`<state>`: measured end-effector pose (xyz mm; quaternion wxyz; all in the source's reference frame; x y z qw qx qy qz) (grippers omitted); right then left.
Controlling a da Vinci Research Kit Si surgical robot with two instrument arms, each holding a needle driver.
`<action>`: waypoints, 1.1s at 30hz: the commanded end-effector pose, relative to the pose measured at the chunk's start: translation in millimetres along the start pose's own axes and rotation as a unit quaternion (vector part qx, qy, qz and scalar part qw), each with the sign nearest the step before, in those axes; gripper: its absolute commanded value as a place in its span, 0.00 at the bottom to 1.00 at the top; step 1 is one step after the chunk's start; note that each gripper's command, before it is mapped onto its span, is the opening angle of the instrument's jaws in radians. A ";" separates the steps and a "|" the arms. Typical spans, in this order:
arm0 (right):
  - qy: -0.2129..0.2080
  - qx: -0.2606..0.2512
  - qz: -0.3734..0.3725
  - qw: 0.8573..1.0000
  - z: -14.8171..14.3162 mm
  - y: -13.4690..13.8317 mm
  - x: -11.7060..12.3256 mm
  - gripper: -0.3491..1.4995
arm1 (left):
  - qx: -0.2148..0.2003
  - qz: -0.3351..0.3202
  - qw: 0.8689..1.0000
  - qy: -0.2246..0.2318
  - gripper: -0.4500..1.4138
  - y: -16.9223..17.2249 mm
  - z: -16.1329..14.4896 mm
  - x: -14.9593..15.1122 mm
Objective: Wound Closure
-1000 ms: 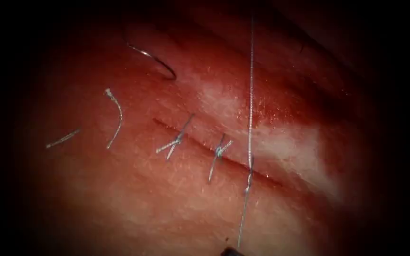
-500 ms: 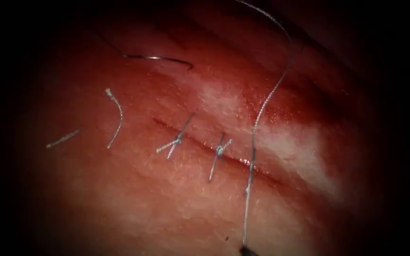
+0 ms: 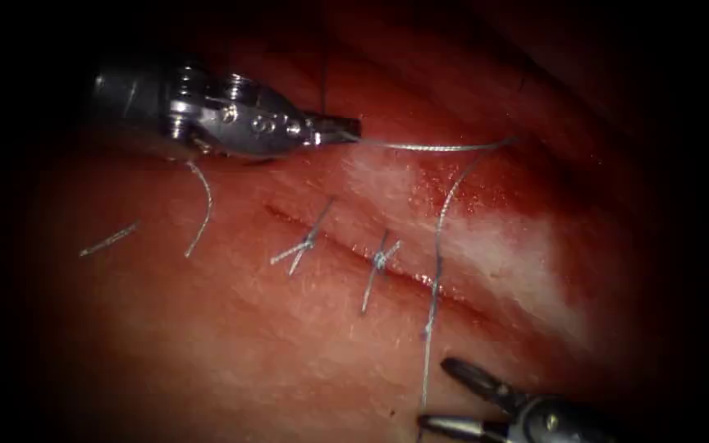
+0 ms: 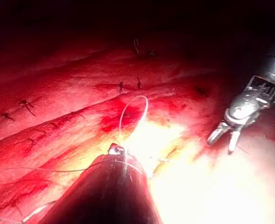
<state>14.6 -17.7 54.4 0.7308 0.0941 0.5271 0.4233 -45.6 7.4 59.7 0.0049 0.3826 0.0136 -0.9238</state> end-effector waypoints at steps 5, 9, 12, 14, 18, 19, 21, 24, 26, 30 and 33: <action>0.015 0.000 -0.005 1.000 4.4 4.7 -0.2 0.09 | -0.008 0.018 1.000 0.013 0.00 3.7 0.7 0.7; 0.016 0.008 -0.015 1.000 6.1 6.7 -1.1 0.00 | -0.011 0.020 1.000 0.019 0.00 5.7 0.4 0.8; 0.021 0.007 -0.023 0.999 6.9 8.1 -2.0 0.00 | -0.013 0.020 0.999 0.022 0.00 7.0 0.0 0.7; 0.042 0.011 -0.023 0.999 7.3 9.1 -2.2 0.00 | -0.014 0.024 0.999 0.022 0.00 7.9 -0.1 0.6; 0.093 0.024 0.004 0.995 7.3 10.2 -0.7 0.00 | -0.011 0.028 0.999 0.020 0.00 9.6 0.6 0.2; 0.102 0.031 0.009 0.994 7.2 10.2 0.4 0.00 | -0.009 0.031 0.999 0.018 0.00 10.4 1.2 0.0; 0.116 0.051 0.015 0.992 7.2 10.1 1.6 0.00 | -0.006 0.033 0.999 0.018 0.00 10.8 1.7 -0.1; 0.124 0.082 0.028 0.988 7.4 9.5 2.8 0.00 | -0.004 0.033 0.999 0.015 0.00 10.8 2.5 -0.1; 0.126 0.107 0.032 0.986 7.7 9.1 3.4 0.00 | -0.003 0.033 0.999 0.014 0.00 10.6 3.0 -0.1; 0.126 0.176 0.043 0.975 8.7 8.1 4.3 0.00 | 0.003 0.033 0.999 0.008 0.00 9.8 4.2 -0.3; 0.134 0.228 0.048 0.963 9.2 7.7 4.9 0.00 | 0.006 0.035 0.999 -0.001 0.00 9.7 5.4 -1.0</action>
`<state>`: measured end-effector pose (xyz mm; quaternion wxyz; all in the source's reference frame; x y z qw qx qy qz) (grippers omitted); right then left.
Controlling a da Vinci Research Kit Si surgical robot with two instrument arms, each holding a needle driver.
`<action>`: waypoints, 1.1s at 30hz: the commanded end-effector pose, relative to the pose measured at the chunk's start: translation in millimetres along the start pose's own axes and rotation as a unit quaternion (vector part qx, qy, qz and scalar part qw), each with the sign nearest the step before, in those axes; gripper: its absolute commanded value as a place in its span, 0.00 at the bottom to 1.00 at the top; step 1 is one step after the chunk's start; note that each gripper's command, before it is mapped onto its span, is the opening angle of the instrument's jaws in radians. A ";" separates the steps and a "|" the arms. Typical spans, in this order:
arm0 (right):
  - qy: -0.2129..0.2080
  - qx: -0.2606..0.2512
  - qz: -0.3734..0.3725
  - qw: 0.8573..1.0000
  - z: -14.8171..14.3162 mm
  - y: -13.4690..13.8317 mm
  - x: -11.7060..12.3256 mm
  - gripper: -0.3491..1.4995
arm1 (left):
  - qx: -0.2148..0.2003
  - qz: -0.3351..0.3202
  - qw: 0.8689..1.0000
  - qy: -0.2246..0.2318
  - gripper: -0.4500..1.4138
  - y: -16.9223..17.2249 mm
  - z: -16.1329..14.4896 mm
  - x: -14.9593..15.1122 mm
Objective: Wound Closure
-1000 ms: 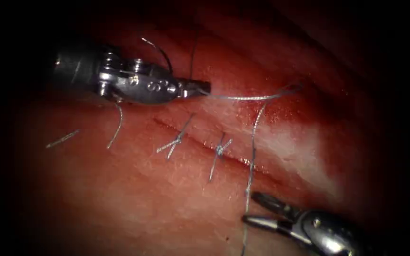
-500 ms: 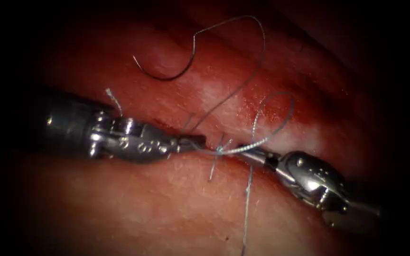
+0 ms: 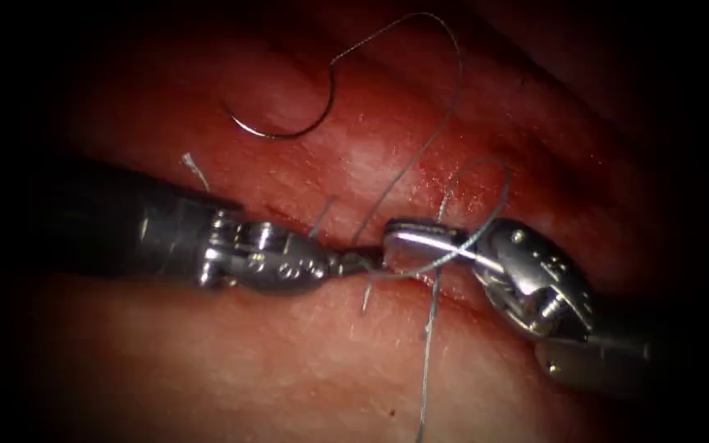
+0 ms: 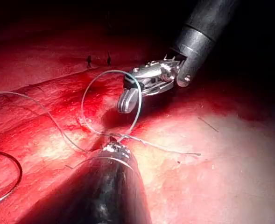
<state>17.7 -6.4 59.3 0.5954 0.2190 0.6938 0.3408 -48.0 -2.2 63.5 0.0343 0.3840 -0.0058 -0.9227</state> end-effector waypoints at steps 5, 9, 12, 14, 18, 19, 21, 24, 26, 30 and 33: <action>-0.003 0.112 -0.017 0.994 1.5 -0.4 0.2 0.00 | -0.002 0.006 1.000 -0.013 0.00 0.1 2.4 -1.7; -0.023 0.166 -0.041 0.985 1.8 -0.5 1.1 0.00 | -0.002 0.008 1.000 -0.019 0.00 -0.7 3.0 -2.8; -0.054 0.196 -0.065 0.977 1.9 -0.6 1.4 0.00 | -0.004 0.007 1.000 -0.021 0.00 -1.4 3.1 -2.9; -0.078 0.212 -0.081 0.971 2.0 -0.6 1.3 0.00 | -0.003 0.005 1.000 -0.022 0.00 -1.8 3.1 -2.8; -0.117 0.246 -0.121 0.955 2.0 -0.8 0.9 0.00 | -0.003 0.002 1.000 -0.022 0.00 -2.4 3.2 -2.3; -0.131 0.259 -0.132 0.948 2.0 -0.9 0.7 0.00 | -0.003 -0.001 1.000 -0.021 0.00 -2.6 3.2 -2.2; -0.147 0.277 -0.146 0.938 2.0 -1.0 0.5 0.00 | -0.003 -0.002 1.000 -0.021 0.00 -2.8 3.2 -2.2; -0.179 0.304 -0.169 0.920 1.9 -1.2 0.3 0.01 | -0.003 -0.004 1.000 -0.022 0.00 -3.3 3.0 -2.1; -0.196 0.321 -0.181 0.909 1.8 -1.3 0.2 0.10 | -0.003 -0.005 1.000 -0.023 0.00 -3.6 2.9 -2.0; -0.222 0.334 -0.204 0.893 1.7 -1.5 -0.7 0.17 | -0.003 -0.003 1.000 -0.023 0.00 -3.9 2.6 -2.0; -0.243 0.341 -0.215 0.882 1.7 -1.9 -2.1 0.29 | -0.003 -0.003 1.000 -0.023 0.00 -4.1 2.6 -2.0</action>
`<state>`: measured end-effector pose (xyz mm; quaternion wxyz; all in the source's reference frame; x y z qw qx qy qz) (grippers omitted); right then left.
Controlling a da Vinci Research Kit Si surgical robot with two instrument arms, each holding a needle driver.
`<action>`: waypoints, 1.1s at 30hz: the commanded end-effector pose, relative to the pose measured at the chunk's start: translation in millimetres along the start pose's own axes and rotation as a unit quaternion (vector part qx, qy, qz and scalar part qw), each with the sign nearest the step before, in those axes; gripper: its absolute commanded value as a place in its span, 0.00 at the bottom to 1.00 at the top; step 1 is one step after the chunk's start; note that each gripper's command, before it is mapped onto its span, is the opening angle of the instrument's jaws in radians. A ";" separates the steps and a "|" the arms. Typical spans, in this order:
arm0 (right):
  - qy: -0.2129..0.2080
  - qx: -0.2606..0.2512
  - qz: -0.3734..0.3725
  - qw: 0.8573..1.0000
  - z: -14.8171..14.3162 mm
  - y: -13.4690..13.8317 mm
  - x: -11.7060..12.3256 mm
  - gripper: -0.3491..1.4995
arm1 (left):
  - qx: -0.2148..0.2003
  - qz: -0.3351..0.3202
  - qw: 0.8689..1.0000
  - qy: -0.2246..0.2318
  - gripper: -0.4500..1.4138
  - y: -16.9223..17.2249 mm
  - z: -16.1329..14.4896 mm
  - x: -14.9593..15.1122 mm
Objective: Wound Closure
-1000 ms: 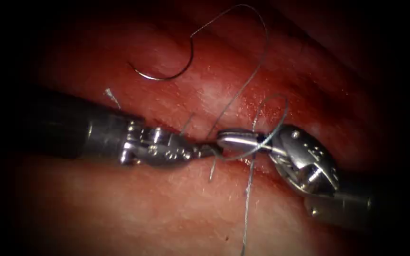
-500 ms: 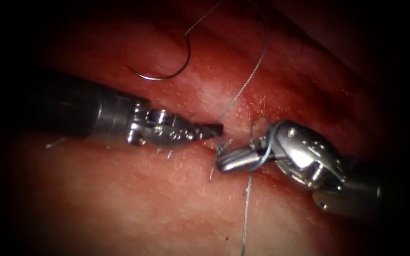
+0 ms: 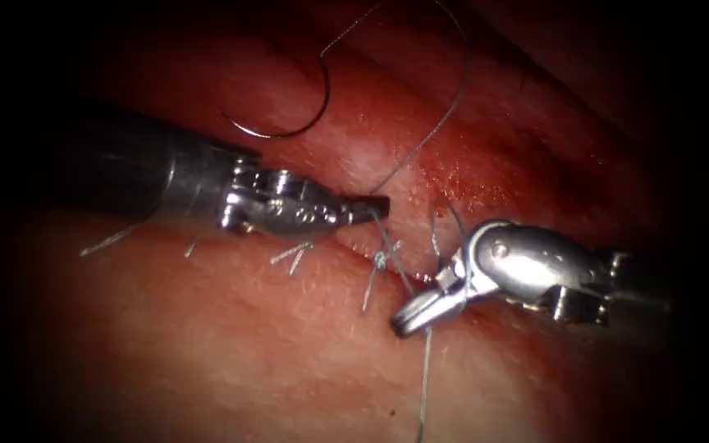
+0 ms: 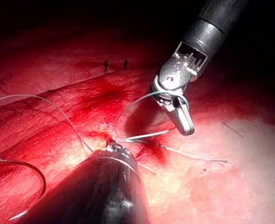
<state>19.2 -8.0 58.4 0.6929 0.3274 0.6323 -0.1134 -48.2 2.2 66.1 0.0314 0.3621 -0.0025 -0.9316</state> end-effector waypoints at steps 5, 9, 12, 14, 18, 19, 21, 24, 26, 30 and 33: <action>-0.028 0.023 -0.009 0.999 2.0 -0.6 -2.0 0.46 | -0.001 0.003 1.000 0.001 0.00 0.0 0.7 0.2; -0.070 0.036 -0.026 0.997 2.4 -1.1 -2.7 0.67 | -0.001 0.003 1.000 0.001 0.00 0.0 0.5 0.1; -0.085 0.041 -0.027 0.995 2.4 -1.4 -3.1 0.73 | -0.002 0.004 1.000 0.002 0.00 0.1 0.4 0.0; -0.093 0.047 -0.027 0.994 2.1 -1.7 -3.1 0.74 | -0.002 0.004 1.000 0.002 0.00 0.2 0.3 -0.1; -0.110 0.060 -0.030 0.992 1.5 -2.8 -3.7 0.74 | -0.003 0.005 1.000 0.003 0.00 0.2 0.2 -0.2; -0.117 0.063 -0.032 0.991 1.6 -3.1 -4.1 0.74 | -0.003 0.005 1.000 0.003 0.00 0.2 0.1 -0.3; -0.134 0.068 -0.035 0.988 1.9 -3.5 -4.8 0.74 | -0.003 0.005 1.000 0.003 0.00 0.2 0.1 -0.3; -0.154 0.076 -0.039 0.984 2.6 -3.9 -6.0 0.74 | -0.002 0.006 1.000 0.002 0.00 0.3 0.2 -0.3; -0.172 0.080 -0.042 0.981 3.2 -4.2 -6.8 0.74 | -0.002 0.006 1.000 0.002 0.00 0.3 0.2 -0.4; -0.195 0.084 -0.045 0.976 4.0 -4.2 -8.1 0.73 | -0.004 0.006 1.000 0.001 0.00 0.4 0.2 -0.4; -0.207 0.084 -0.048 0.973 4.2 -4.1 -8.6 0.72 | -0.004 0.007 1.000 0.002 0.00 0.6 0.1 -0.5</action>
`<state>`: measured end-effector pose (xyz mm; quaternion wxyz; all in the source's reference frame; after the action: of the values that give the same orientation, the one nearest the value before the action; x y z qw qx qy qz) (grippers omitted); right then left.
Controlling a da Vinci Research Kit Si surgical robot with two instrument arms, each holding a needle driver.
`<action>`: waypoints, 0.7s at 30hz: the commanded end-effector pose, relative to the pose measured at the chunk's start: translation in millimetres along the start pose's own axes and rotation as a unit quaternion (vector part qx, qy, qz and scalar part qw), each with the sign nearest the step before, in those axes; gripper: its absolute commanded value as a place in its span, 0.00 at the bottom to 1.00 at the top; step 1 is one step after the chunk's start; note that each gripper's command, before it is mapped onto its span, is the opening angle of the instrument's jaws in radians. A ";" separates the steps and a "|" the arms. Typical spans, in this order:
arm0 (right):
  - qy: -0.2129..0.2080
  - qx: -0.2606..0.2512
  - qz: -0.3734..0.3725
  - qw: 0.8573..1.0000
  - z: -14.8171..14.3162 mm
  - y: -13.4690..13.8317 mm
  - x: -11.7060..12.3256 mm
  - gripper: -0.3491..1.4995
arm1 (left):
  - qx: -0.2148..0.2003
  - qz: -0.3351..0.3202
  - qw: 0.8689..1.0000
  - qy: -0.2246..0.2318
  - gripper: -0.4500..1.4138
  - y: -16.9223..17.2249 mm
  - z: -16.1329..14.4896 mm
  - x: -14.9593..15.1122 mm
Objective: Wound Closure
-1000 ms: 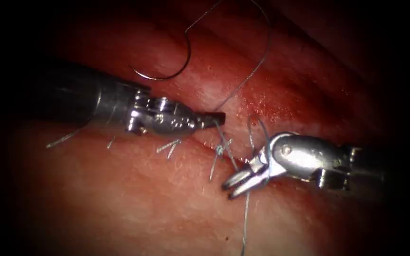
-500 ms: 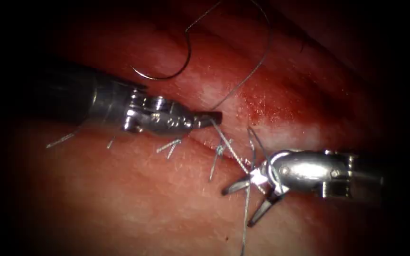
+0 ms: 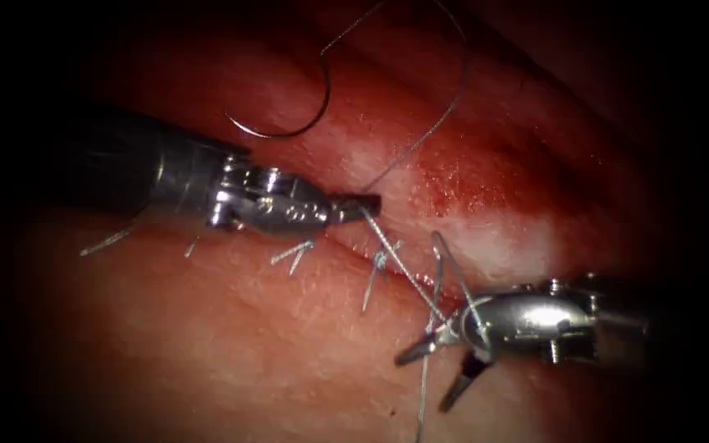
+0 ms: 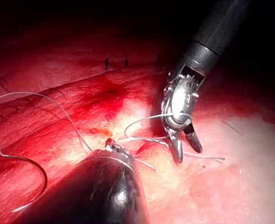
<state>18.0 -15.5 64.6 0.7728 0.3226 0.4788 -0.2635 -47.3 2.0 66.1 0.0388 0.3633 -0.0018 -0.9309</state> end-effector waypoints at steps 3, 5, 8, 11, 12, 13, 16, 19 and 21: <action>-0.015 0.005 -0.001 1.000 1.4 0.4 -0.4 0.70 | -0.001 0.004 1.000 0.001 0.00 0.5 0.5 -0.1; -0.015 0.004 -0.007 1.000 1.5 0.4 -0.3 0.61 | -0.001 0.005 1.000 0.000 0.00 0.6 0.3 -0.2; -0.022 0.004 -0.008 1.000 1.9 0.4 -0.4 0.35 | 0.000 0.006 1.000 -0.001 0.00 0.7 0.1 -0.3; -0.030 0.027 -0.008 0.999 2.2 0.2 -0.6 0.00 | -0.001 0.004 1.000 0.000 0.00 1.1 -0.2 -0.4; -0.030 0.027 -0.008 0.999 2.3 0.2 -0.7 0.00 | -0.001 0.004 1.000 -0.001 0.00 1.3 -0.4 -0.4; -0.029 0.027 -0.008 0.999 2.2 0.2 -0.8 0.00 | -0.001 0.005 1.000 0.000 0.00 1.4 -0.6 -0.4; 0.003 0.011 0.013 1.000 1.7 -0.1 -1.2 0.00 | -0.002 0.001 1.000 -0.001 0.00 2.3 -1.6 -0.6; 0.052 -0.010 0.042 0.998 1.0 -0.8 -1.2 0.00 | -0.002 0.004 1.000 -0.003 0.00 3.6 -2.6 -0.7; 0.091 -0.030 0.064 0.993 0.3 -1.2 -1.2 0.00 | 0.000 0.005 1.000 -0.006 0.00 4.6 -3.3 -0.8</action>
<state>16.4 -15.7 64.9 0.7481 0.3518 0.5387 -0.1623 -43.4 -2.5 63.6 0.0432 0.3563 -0.0042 -0.9334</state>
